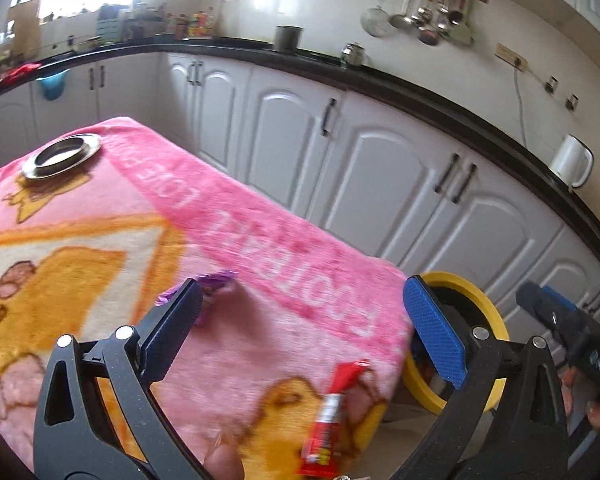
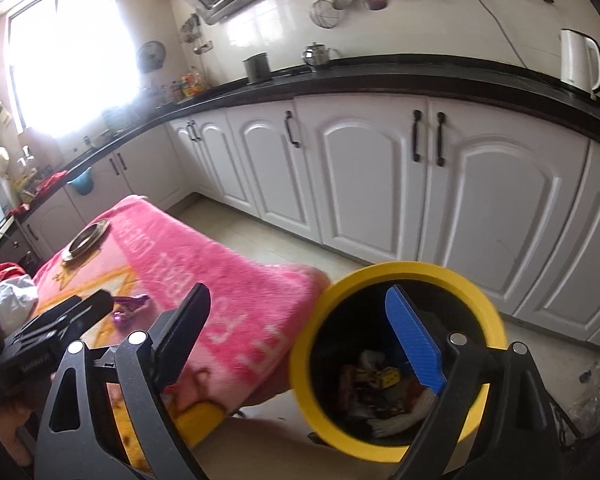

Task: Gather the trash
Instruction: 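Move both open tools back over the table toward the purple wrapper and red tube, then grasp the purple candy wrapper with the left tool while the right tool grasps the red candy tube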

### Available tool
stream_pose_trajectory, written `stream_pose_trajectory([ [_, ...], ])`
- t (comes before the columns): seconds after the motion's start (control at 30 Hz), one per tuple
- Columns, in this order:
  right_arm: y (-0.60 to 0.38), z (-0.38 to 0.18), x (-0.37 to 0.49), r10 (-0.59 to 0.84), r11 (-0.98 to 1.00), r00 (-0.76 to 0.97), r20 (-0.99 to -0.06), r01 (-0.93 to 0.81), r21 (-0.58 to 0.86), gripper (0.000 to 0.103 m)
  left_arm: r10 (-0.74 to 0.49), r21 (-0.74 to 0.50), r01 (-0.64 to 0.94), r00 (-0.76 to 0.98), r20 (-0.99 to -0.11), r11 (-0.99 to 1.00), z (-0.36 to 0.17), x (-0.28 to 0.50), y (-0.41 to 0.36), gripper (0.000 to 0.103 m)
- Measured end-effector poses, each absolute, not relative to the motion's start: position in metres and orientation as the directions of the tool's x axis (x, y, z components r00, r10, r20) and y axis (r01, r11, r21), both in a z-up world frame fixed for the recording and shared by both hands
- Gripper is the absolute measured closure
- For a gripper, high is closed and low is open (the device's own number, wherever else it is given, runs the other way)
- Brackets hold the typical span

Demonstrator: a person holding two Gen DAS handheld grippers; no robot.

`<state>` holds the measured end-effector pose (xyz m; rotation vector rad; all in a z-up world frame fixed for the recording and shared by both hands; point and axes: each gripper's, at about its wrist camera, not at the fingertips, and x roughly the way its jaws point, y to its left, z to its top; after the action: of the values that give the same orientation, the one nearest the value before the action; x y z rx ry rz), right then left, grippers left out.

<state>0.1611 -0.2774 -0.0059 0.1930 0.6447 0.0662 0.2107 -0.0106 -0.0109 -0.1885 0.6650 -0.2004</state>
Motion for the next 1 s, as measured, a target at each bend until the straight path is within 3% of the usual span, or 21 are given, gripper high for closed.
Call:
stream_pose_trajectory([
  [0.47, -0.17, -0.036, 0.163, 0.264, 0.964, 0.701, -0.663, -0.203, 0.169, 0.014, -0.116, -0.214, -0.031, 0.76, -0.64, 0.976, -0.037, 0.228, 0.085, 0.011],
  [1.0, -0.13, -0.099, 0.173, 0.26, 0.961, 0.58, -0.772, -0.232, 0.149, 0.014, -0.232, -0.218, 0.109, 0.692, -0.684, 0.97, -0.081, 0.262, 0.078, 0.011],
])
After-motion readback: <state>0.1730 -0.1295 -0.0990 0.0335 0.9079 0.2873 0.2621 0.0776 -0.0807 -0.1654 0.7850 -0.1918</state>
